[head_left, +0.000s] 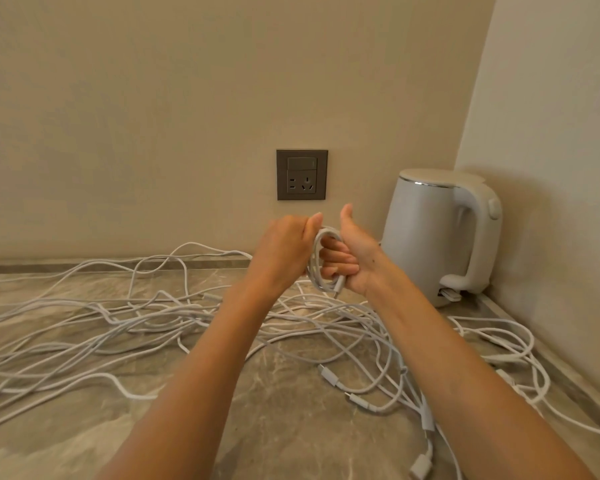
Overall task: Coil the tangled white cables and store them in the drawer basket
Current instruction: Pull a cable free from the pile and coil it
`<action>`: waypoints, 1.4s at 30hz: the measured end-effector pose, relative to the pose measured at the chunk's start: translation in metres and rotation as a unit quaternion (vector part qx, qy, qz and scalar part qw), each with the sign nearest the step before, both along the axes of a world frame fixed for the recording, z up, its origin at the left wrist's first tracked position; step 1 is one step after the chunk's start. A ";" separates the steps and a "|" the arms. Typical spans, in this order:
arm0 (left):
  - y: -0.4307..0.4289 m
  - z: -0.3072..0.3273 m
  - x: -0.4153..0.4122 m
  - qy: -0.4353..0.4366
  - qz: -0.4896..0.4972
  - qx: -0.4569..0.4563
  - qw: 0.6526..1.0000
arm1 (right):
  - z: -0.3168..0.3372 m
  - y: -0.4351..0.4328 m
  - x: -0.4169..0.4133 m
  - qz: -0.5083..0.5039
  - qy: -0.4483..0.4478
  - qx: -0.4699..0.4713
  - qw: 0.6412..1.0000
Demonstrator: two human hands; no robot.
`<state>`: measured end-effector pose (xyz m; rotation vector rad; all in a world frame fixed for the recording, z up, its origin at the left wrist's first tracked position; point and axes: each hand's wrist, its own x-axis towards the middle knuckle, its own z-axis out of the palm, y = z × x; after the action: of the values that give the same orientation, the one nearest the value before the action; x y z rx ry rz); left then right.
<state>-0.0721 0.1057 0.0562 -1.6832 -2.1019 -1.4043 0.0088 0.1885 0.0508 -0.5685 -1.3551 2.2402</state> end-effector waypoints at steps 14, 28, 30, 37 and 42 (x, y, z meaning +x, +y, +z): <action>0.001 -0.002 0.002 0.094 0.044 -0.041 0.994 | 0.004 -0.005 -0.003 -0.035 0.047 -0.119 0.991; -0.004 0.002 -0.013 -0.026 0.101 0.022 0.994 | 0.006 -0.008 -0.005 0.037 0.064 -0.042 0.996; -0.003 0.002 -0.013 -0.039 0.121 0.031 0.991 | 0.006 -0.011 -0.006 0.046 0.049 0.003 0.998; -0.008 0.007 -0.014 -0.150 0.124 0.067 0.979 | 0.003 -0.016 -0.010 0.007 0.039 0.087 0.995; -0.008 0.006 -0.019 -0.028 0.082 -0.010 0.996 | -0.001 -0.002 -0.012 -0.079 0.010 0.154 0.985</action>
<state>-0.0912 0.0982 0.0622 -1.4551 -2.2335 -1.4012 -0.0032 0.1864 0.0499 -0.5211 -1.5498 1.8579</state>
